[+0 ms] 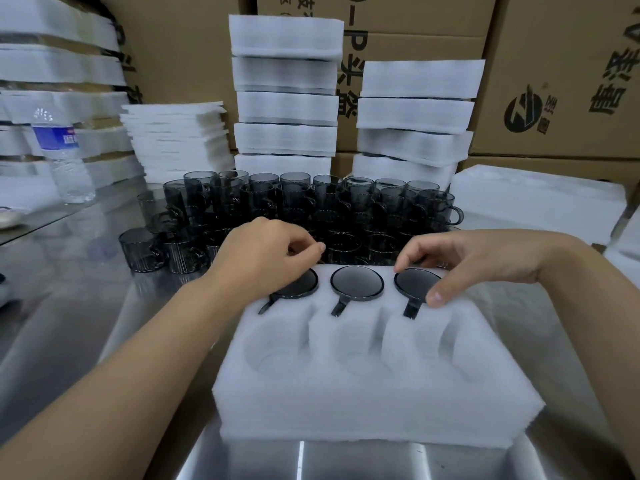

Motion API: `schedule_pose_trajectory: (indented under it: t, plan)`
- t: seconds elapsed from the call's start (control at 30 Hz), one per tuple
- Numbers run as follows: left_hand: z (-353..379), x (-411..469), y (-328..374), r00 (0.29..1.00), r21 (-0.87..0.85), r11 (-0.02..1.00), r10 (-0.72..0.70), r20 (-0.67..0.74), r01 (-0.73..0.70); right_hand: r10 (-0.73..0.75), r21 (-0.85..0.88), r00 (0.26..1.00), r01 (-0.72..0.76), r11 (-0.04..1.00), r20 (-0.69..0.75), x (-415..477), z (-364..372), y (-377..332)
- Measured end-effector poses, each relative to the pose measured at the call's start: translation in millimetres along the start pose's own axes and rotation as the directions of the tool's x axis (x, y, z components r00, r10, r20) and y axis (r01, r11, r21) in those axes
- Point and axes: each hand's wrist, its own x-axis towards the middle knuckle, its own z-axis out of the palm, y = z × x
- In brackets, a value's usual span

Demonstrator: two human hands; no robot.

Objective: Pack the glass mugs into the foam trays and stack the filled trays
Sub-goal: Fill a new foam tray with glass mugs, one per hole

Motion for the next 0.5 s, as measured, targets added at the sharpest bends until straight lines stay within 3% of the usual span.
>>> schedule_pose_trajectory:
  t: [0.17, 0.3, 0.5]
  plan:
    - [-7, 4, -6, 0.919, -0.012, 0.991, -0.13, -0.372, 0.135, 0.012, 0.009, 1.0, -0.012, 1.0, 0.013, 0, 3, -3]
    - [-20, 11, -32, 0.82, 0.106, 0.953, -0.183, -0.543, 0.283, 0.018, 0.003, 1.0, -0.018, 1.0, 0.005, 1, 5, -3]
    - [-23, 10, -68, 0.791, 0.183, 0.807, -0.458, -0.406, 0.561, 0.006, -0.006, 1.0, -0.006, 1.0, -0.022, 2, 6, -3]
